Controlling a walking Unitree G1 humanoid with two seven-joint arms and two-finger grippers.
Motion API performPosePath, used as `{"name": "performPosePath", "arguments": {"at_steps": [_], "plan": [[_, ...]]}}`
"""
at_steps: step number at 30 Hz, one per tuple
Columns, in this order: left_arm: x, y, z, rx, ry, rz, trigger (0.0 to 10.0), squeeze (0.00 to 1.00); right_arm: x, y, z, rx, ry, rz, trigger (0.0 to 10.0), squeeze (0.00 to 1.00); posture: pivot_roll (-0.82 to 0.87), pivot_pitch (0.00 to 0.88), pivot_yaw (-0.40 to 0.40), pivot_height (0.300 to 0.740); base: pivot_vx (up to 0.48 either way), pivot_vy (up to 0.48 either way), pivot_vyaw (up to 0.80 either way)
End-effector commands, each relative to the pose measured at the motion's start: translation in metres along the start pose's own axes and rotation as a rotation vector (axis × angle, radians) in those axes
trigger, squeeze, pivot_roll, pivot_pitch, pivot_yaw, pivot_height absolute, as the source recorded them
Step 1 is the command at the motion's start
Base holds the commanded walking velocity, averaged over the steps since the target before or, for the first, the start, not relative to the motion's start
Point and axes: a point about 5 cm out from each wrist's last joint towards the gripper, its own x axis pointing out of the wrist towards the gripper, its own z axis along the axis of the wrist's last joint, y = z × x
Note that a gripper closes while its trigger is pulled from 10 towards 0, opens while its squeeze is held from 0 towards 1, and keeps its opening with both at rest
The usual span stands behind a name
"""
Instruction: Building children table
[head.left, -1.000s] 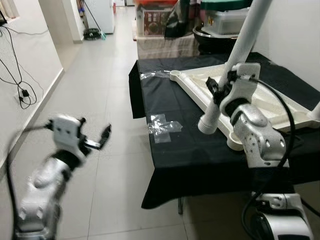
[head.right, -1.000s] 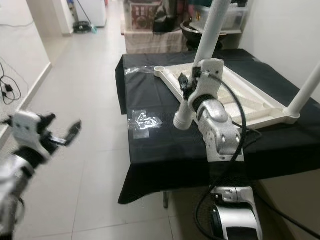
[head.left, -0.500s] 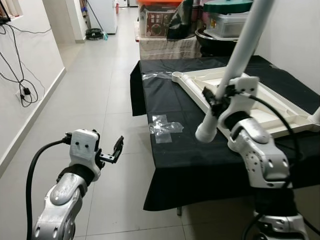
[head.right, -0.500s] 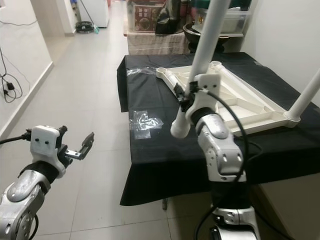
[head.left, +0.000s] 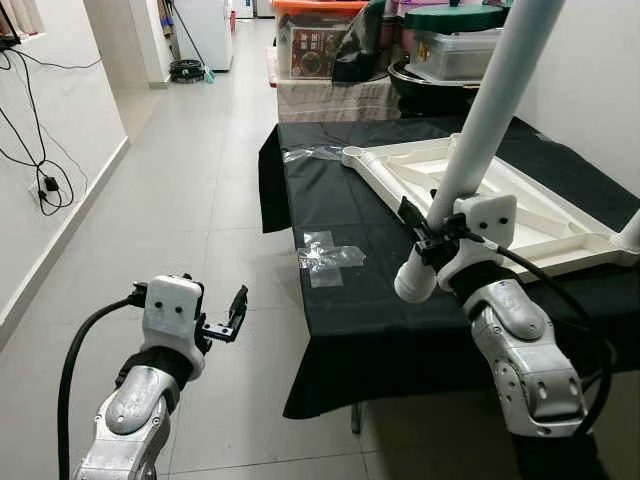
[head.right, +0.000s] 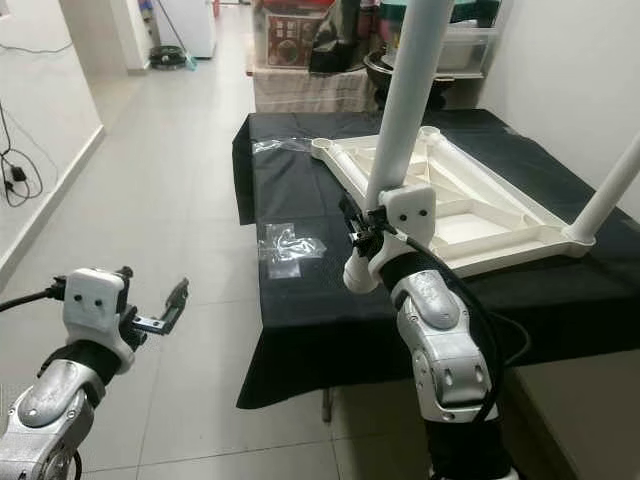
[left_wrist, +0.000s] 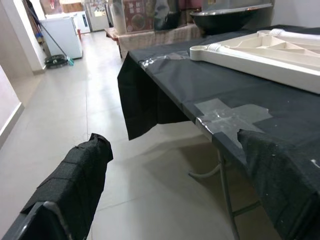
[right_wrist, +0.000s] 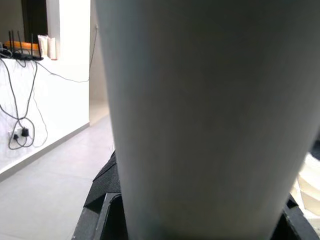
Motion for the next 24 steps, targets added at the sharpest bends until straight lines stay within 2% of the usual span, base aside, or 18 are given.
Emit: {"name": "performPosePath", "arguments": {"at_steps": [1,4,11,17,24], "plan": [[-0.001,0.001,-0.003,0.002,0.007,0.006,10.0,0.00,-0.002,-0.001,-0.005,-0.015,0.007,0.003,10.0,0.00,0.10,0.000,-0.066,0.740,0.000,0.000,0.00],[-0.002,0.009,-0.003,0.050,0.001,0.020,10.0,0.00,-0.006,-0.004,-0.009,-0.034,0.005,-0.014,10.0,0.00,0.10,0.000,-0.068,0.740,0.000,0.000,0.00],[0.000,0.010,0.000,0.051,-0.012,0.021,10.0,0.00,-0.002,-0.006,-0.001,-0.026,-0.034,-0.029,10.0,0.00,0.10,0.000,-0.067,0.740,0.000,0.000,0.00],[0.001,0.003,-0.002,0.051,-0.015,0.006,10.0,0.00,0.004,-0.003,0.003,0.009,-0.069,-0.045,10.0,0.00,0.10,0.000,-0.070,0.740,0.000,-0.352,0.00],[0.006,0.002,0.000,0.035,-0.029,0.009,10.0,0.00,0.012,0.000,0.009,0.042,-0.098,-0.057,10.0,0.00,0.10,0.000,-0.067,0.740,0.000,-0.426,0.00]]}}
